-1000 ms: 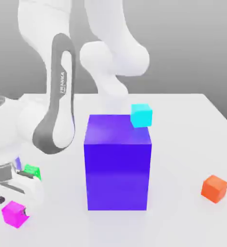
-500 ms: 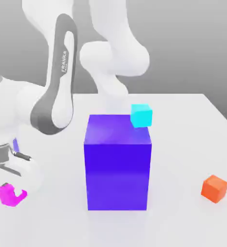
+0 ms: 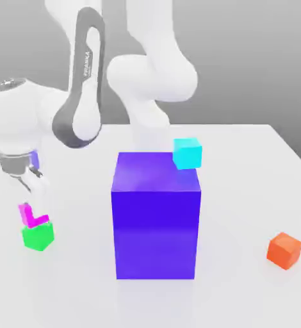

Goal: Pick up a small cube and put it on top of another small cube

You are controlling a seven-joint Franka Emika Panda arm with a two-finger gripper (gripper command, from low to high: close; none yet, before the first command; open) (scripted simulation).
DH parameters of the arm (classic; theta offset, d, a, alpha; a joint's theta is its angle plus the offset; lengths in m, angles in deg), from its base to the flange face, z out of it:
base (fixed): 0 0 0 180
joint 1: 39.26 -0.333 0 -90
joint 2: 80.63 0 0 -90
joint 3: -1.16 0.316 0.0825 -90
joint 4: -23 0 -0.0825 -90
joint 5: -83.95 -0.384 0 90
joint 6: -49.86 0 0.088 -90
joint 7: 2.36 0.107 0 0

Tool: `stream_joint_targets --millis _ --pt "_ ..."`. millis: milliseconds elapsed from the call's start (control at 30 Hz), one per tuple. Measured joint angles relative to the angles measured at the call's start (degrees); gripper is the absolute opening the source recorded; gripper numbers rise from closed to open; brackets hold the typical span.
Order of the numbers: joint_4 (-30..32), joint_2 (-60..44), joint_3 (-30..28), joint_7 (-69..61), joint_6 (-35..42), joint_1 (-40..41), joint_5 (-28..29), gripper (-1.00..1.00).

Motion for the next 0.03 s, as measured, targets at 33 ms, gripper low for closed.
stream_joint_targets --millis 33 --pt "0.0 0.0 0.0 0.0 0.0 0.05 0.0 1.0"
